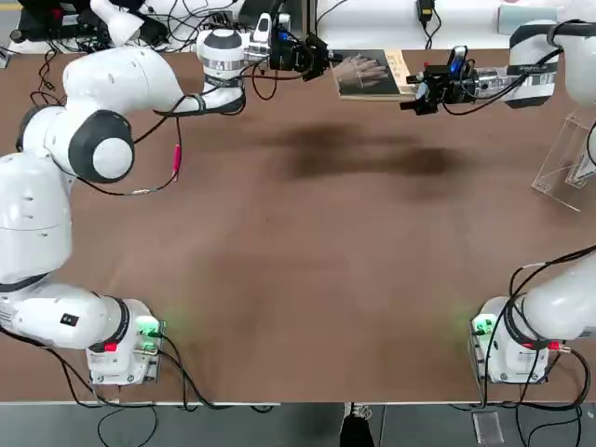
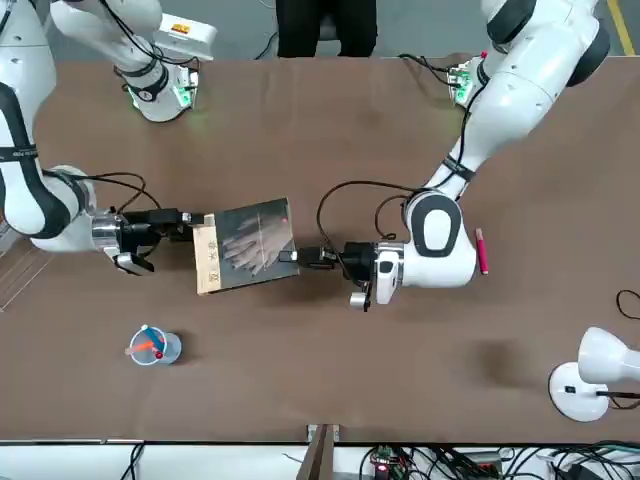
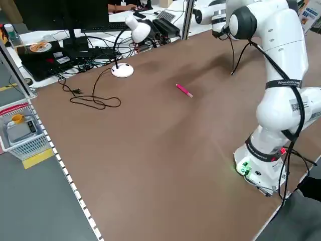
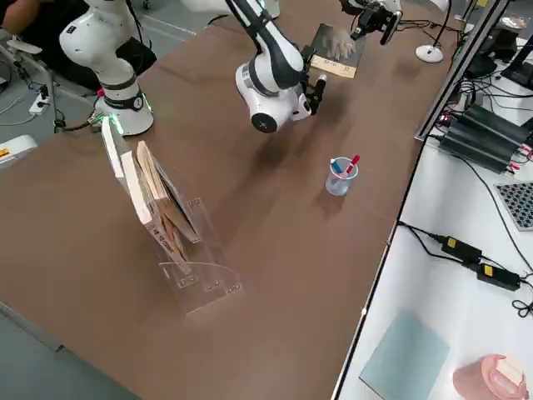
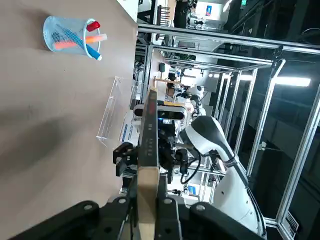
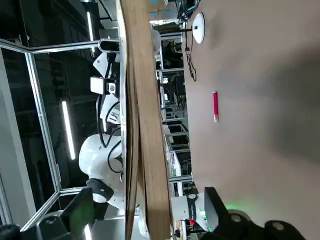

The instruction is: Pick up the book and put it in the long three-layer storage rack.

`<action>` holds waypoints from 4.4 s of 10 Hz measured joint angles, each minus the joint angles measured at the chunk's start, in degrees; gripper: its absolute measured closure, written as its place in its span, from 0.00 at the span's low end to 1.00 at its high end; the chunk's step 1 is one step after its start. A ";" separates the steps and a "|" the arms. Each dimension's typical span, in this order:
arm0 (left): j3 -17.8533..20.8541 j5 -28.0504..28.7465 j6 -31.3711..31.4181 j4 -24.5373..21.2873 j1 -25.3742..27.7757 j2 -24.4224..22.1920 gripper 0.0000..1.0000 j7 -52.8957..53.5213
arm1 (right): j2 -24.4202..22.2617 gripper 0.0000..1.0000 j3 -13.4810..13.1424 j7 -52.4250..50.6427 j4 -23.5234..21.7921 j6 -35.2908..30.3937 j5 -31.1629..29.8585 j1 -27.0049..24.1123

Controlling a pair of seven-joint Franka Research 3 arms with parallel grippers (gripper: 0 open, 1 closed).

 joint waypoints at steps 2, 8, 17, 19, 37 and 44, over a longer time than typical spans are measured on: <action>0.00 0.00 0.02 0.00 0.00 0.00 0.99 0.00 | 0.00 0.04 0.33 1.72 0.00 -0.03 0.16 0.19; 0.00 0.00 0.03 0.14 0.00 0.00 0.99 0.00 | 0.00 0.05 1.41 4.31 0.72 0.03 2.48 0.43; 0.05 -0.01 0.09 0.31 0.05 0.00 0.99 0.00 | 0.01 0.53 1.20 5.59 2.16 0.41 2.58 0.43; 0.05 -0.12 0.09 0.38 0.05 0.00 0.99 0.00 | 0.02 0.76 1.10 7.21 2.16 0.42 2.58 0.43; 3.09 11.63 2.97 2.30 0.38 -2.43 0.03 -1.47 | -1.20 0.85 -19.21 24.85 14.44 -1.01 -26.23 0.39; 4.62 54.71 3.04 2.55 1.91 -11.48 0.01 -20.16 | -2.17 0.85 -26.47 41.47 23.87 -2.77 -44.29 0.93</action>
